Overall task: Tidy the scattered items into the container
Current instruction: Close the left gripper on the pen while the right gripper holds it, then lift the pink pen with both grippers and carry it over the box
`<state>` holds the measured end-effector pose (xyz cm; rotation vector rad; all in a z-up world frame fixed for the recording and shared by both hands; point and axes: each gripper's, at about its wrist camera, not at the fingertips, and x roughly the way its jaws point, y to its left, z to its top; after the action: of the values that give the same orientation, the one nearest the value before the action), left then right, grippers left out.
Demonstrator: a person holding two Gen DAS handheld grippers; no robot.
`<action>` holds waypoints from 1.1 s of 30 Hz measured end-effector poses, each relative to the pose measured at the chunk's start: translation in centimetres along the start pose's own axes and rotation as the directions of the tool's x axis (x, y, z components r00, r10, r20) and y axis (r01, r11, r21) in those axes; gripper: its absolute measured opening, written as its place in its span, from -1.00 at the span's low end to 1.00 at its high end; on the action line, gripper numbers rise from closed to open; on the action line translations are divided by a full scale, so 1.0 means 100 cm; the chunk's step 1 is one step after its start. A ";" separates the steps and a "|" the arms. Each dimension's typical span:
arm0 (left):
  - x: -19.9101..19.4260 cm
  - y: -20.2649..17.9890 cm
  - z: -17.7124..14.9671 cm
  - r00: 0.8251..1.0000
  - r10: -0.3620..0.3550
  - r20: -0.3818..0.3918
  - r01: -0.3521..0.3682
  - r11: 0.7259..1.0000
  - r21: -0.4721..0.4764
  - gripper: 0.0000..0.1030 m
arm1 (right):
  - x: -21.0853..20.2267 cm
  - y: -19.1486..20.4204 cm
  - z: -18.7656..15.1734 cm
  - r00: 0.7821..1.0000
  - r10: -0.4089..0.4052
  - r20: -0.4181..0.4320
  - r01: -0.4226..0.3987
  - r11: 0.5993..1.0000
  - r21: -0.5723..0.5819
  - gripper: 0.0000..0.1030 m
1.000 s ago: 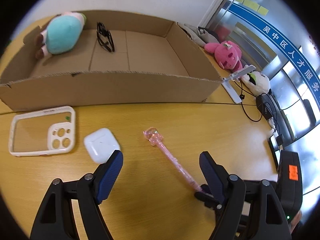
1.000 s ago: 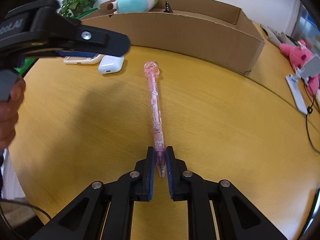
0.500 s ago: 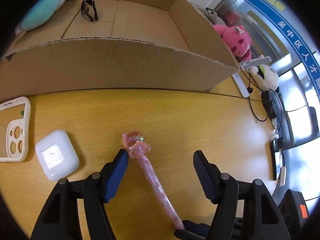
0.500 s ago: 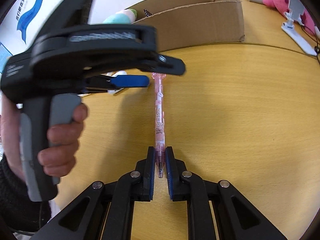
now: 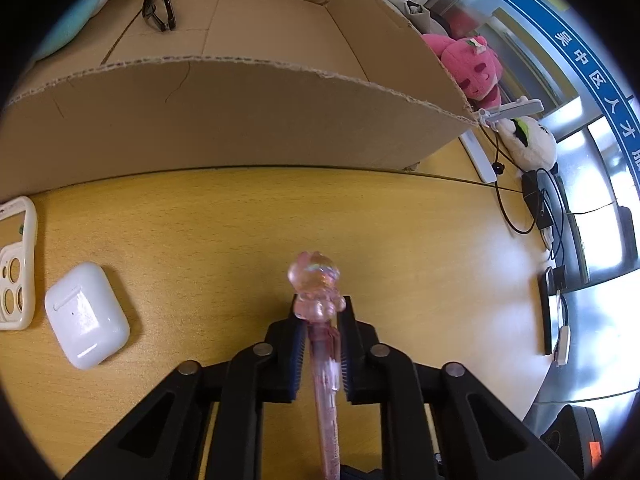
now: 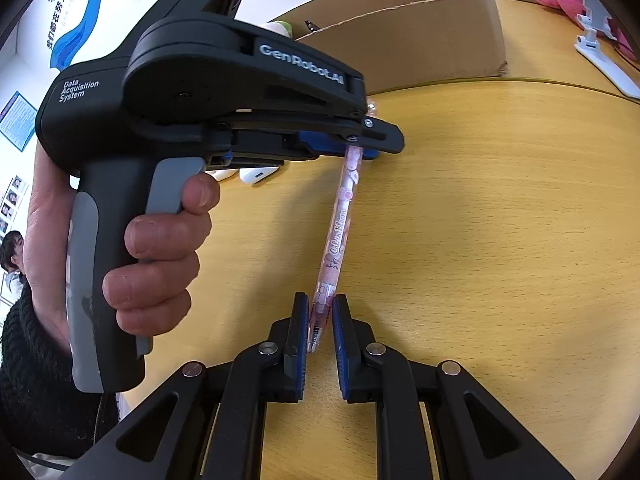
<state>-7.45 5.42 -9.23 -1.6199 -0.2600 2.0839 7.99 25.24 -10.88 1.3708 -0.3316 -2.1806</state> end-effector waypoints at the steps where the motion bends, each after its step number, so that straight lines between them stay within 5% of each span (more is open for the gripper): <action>1: -0.001 0.001 -0.001 1.000 -0.002 -0.002 0.002 1.000 -0.002 -0.76 | 0.000 0.000 0.000 1.000 0.000 0.001 0.000 1.000 -0.003 -0.75; 13: -0.066 -0.012 0.010 0.993 -0.045 0.105 0.041 0.998 0.039 -0.78 | -0.018 0.016 0.015 0.997 -0.019 0.074 0.027 0.995 -0.101 -0.78; 26: -0.154 -0.043 0.057 0.966 -0.057 0.253 0.014 0.986 0.168 -0.77 | -0.062 0.052 0.060 0.972 -0.010 0.233 0.067 0.969 -0.238 -0.79; 33: -0.188 -0.065 0.106 0.950 -0.034 0.311 -0.056 0.960 0.276 -0.75 | -0.064 0.060 0.142 0.956 0.035 0.293 0.041 0.968 -0.249 -0.79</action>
<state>-12.48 3.48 12.66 -1.1255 -0.0525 2.2645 -0.65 22.84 3.22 0.9089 -0.1504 -2.3388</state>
